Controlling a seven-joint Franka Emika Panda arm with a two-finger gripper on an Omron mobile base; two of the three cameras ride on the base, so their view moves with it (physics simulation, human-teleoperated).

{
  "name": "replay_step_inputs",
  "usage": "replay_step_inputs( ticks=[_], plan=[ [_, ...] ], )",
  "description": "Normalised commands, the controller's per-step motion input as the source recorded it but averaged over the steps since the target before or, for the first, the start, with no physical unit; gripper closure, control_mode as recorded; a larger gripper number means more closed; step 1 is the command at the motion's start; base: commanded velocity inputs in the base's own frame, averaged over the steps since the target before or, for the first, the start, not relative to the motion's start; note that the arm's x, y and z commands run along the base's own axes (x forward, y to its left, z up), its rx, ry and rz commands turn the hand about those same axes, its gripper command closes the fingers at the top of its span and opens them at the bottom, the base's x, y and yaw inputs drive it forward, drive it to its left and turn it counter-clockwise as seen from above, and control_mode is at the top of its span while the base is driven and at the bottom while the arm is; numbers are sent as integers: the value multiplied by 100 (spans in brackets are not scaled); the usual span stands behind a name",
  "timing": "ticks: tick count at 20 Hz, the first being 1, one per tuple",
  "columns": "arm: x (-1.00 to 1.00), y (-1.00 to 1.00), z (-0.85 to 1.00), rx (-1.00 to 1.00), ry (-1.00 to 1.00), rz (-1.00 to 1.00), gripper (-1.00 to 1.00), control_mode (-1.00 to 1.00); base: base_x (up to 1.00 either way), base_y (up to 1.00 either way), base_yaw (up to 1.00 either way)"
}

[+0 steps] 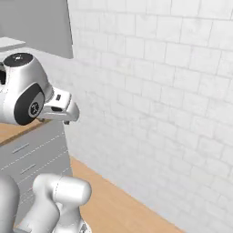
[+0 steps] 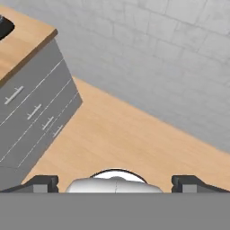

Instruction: Gather all objects into one cabinet and sort the glasses and bowls to opposite sides.

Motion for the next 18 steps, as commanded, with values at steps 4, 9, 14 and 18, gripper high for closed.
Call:
replay_step_inputs(
  ticks=[4, 9, 14, 18],
  plan=[
    [0, 0, 0, 0, 0, 0, -100, 100, 99, 0, 76],
    [0, 0, 0, 0, 0, 0, -100, 100, 91, 0, 75],
    [0, 0, 0, 0, 0, 0, -100, 100, 70, 21, 73],
    [0, 0, 0, 0, 0, 0, -100, 100, 64, 45, 70]
  ],
)
